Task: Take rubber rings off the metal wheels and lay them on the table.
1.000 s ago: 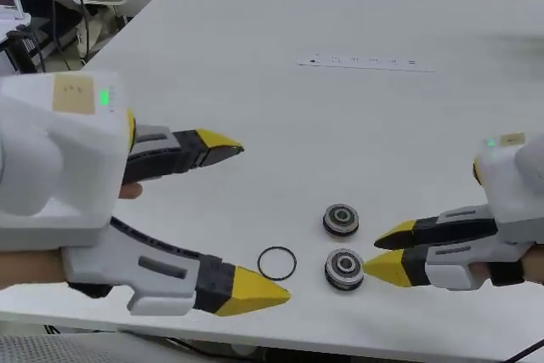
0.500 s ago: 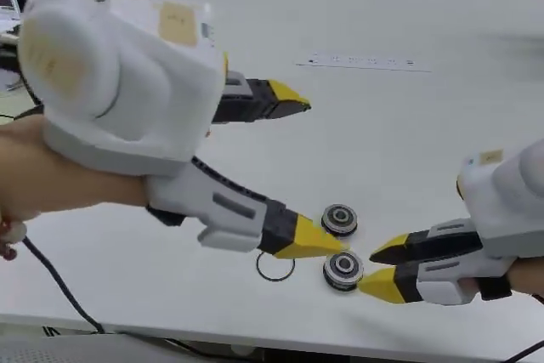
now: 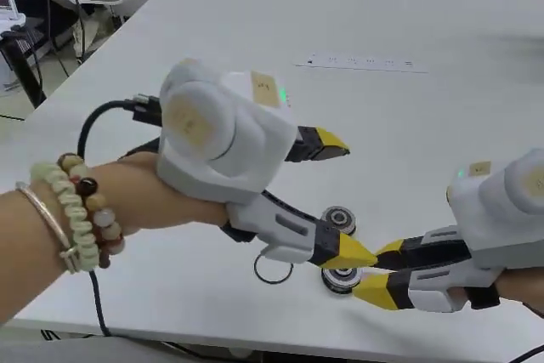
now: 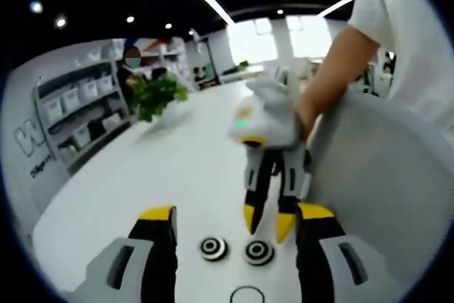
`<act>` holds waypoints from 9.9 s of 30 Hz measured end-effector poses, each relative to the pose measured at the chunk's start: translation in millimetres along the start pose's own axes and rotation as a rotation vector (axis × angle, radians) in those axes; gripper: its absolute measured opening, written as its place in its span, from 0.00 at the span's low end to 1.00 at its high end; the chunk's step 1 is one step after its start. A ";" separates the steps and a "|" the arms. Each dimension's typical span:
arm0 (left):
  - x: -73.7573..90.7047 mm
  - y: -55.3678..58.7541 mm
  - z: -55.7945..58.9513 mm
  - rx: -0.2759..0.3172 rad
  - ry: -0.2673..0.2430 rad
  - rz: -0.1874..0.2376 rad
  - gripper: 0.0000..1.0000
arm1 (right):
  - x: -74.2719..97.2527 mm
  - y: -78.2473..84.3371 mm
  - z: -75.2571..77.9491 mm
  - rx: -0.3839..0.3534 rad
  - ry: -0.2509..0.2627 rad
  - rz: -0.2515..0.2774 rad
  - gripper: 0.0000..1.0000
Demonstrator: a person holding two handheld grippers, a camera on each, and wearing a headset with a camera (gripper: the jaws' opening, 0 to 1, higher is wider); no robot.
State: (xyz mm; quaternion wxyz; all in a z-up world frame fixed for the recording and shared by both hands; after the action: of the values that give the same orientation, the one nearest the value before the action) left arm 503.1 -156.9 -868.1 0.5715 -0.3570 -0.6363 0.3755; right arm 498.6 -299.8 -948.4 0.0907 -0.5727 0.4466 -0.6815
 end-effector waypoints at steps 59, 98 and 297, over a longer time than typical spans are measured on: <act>-41.6 75.8 13.2 0.151 0.024 -0.076 0.14 | -12.2 2.3 -0.8 0.107 0.043 -0.026 0.18; -40.3 75.8 12.7 0.149 0.015 -0.076 0.14 | -3.0 1.2 12.6 -0.140 0.056 -0.045 0.00; -38.5 77.7 11.7 0.114 -0.001 -0.078 0.13 | -1.3 -11.3 7.0 -0.425 -0.023 0.000 0.00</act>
State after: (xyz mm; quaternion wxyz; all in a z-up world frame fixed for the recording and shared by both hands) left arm 496.9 -155.8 -955.4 0.6048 -0.2985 -0.6275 0.3889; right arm 509.4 -295.8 -941.7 -0.0271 -0.5865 0.5791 -0.5657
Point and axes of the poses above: the centre of the closed fingertips' face, and the gripper's own axes: x roughly backward along the fingers, z roughly to its right, y roughly out of its underside, the point moved 9 cm from there along x, roughly backward along the fingers, and after that the axes turned 14 degrees about y, right-handed, at the moved point
